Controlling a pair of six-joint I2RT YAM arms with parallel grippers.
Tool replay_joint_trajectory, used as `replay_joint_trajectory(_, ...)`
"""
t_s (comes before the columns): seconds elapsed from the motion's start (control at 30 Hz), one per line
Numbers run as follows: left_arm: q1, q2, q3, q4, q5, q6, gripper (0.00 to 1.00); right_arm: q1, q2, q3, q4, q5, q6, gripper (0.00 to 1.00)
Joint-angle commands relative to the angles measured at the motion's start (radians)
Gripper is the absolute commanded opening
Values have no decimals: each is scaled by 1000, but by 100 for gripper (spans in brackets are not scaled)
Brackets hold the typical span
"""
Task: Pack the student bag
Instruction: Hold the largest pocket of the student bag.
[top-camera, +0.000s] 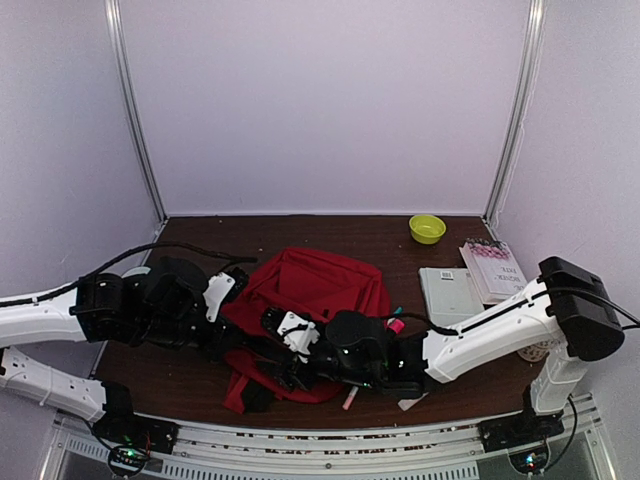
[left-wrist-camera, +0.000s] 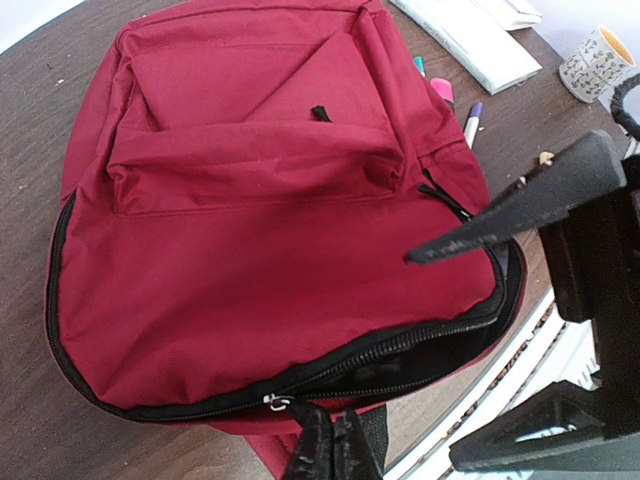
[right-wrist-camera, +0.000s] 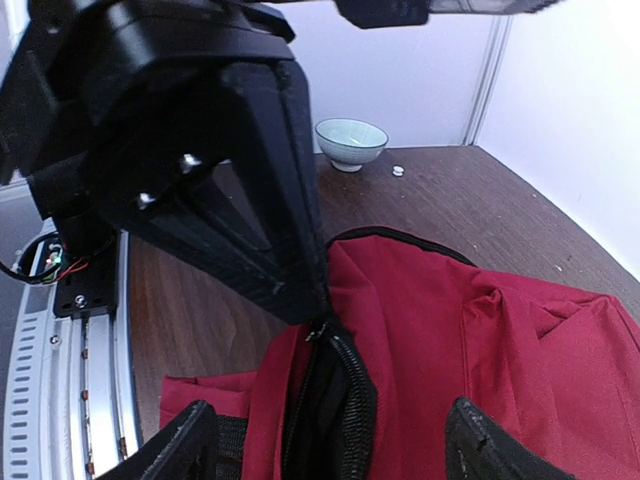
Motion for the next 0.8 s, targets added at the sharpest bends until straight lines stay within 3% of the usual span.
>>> replay_joint_trajectory(0.0, 6, -30, -11, 70, 25, 12, 0, 4, 44, 48, 11, 102, -39, 76)
replay_joint_trajectory(0.23, 6, -40, -10, 79, 24, 15, 0, 11, 76, 63, -71, -26, -58, 73)
replay_joint_trajectory(0.43, 6, -42, -4, 80, 25, 20, 0, 25, 94, 42, -82, 64, -80, 64)
replay_joint_trajectory(0.63, 6, -51, -7, 81, 23, 14, 0, 26, 92, 34, -102, 96, -106, 28)
replay_joint_trajectory(0.77, 6, -57, -7, 70, 10, 7, 0, 26, 87, 29, -110, 100, -115, 14)
